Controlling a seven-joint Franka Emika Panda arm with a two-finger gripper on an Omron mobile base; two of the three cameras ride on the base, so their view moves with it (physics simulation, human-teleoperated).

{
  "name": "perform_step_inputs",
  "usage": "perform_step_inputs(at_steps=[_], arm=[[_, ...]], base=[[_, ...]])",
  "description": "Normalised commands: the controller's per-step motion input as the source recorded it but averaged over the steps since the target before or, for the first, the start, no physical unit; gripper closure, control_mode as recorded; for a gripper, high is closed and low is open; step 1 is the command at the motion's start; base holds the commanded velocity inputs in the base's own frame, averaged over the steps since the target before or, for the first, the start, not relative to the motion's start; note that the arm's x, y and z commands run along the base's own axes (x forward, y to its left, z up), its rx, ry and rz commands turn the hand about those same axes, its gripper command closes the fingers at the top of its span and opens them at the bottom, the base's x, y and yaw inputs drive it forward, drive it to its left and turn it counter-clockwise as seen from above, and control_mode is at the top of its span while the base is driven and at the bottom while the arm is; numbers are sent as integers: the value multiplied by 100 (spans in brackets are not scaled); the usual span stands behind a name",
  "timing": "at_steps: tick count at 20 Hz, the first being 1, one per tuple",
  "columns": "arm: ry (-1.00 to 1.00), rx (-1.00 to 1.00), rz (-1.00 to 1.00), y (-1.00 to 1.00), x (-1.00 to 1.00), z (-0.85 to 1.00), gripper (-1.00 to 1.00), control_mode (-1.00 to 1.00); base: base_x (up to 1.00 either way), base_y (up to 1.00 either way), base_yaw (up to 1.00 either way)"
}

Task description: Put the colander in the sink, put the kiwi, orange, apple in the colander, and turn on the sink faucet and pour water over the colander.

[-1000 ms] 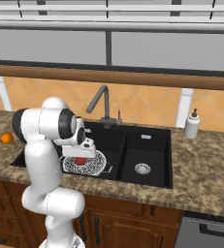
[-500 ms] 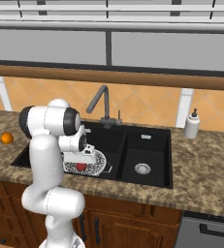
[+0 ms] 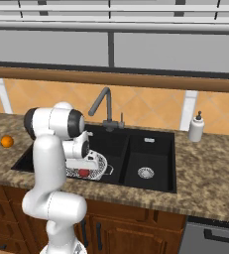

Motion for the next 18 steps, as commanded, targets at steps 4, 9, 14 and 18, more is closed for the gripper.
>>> perform_step_inputs(at_steps=[4, 9, 14, 18], arm=[[-2, 0, 0, -1, 4, -5, 100, -100], [-5, 0, 0, 0, -12, 13, -100, -100], [-3, 2, 0, -1, -13, 18, -100, -100], [-16, 0, 0, 0, -13, 41, -100, -100]], base=[[0, 0, 0], [0, 0, 0], [0, 0, 0], [0, 0, 0]])
